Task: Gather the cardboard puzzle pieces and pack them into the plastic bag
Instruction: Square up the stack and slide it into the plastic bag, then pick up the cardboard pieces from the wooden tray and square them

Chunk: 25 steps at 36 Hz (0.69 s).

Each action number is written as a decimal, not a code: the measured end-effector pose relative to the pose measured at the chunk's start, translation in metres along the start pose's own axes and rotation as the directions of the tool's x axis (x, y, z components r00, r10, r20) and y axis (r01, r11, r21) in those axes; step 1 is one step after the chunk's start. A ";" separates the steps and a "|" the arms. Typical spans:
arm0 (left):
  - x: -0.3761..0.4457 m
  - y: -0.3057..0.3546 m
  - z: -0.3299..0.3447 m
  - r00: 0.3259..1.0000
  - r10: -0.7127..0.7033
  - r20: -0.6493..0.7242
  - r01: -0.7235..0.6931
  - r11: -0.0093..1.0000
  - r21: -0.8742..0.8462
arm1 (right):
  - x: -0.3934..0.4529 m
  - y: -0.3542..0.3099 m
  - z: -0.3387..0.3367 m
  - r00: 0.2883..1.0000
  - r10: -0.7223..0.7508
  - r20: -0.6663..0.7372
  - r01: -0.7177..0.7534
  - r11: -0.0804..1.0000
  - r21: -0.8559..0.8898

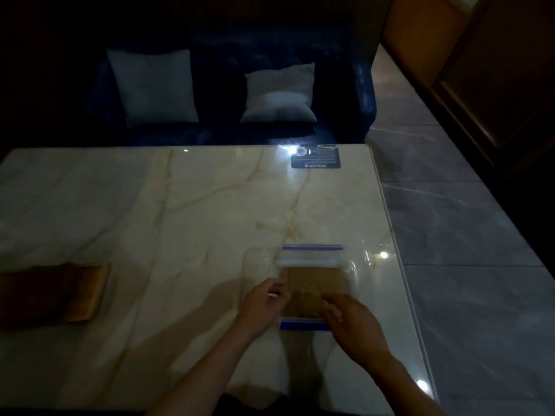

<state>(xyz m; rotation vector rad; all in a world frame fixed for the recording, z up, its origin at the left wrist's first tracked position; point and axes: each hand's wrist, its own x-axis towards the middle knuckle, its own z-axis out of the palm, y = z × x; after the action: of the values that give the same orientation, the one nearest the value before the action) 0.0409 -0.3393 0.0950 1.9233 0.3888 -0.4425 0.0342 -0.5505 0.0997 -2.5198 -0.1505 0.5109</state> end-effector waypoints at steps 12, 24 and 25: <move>-0.082 -0.080 -0.071 0.984 0.114 0.135 -0.130 0.985 0.115 | -0.043 -0.042 0.028 0.936 -0.049 0.349 0.091 0.990 -0.107; -0.128 -0.188 -0.204 0.986 -0.030 0.163 -0.037 0.919 0.392 | -0.022 -0.149 0.121 0.800 -0.009 0.600 0.168 0.963 -0.210; -0.131 -0.198 -0.215 0.985 -0.054 0.166 -0.017 0.916 0.401 | -0.020 -0.160 0.129 0.796 -0.012 0.605 0.180 0.959 -0.217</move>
<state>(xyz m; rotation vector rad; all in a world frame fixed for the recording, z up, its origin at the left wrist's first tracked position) -0.1392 -0.0744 0.0748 2.2565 0.2111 -0.7439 -0.0339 -0.3555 0.0939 -2.4874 -0.6231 1.3171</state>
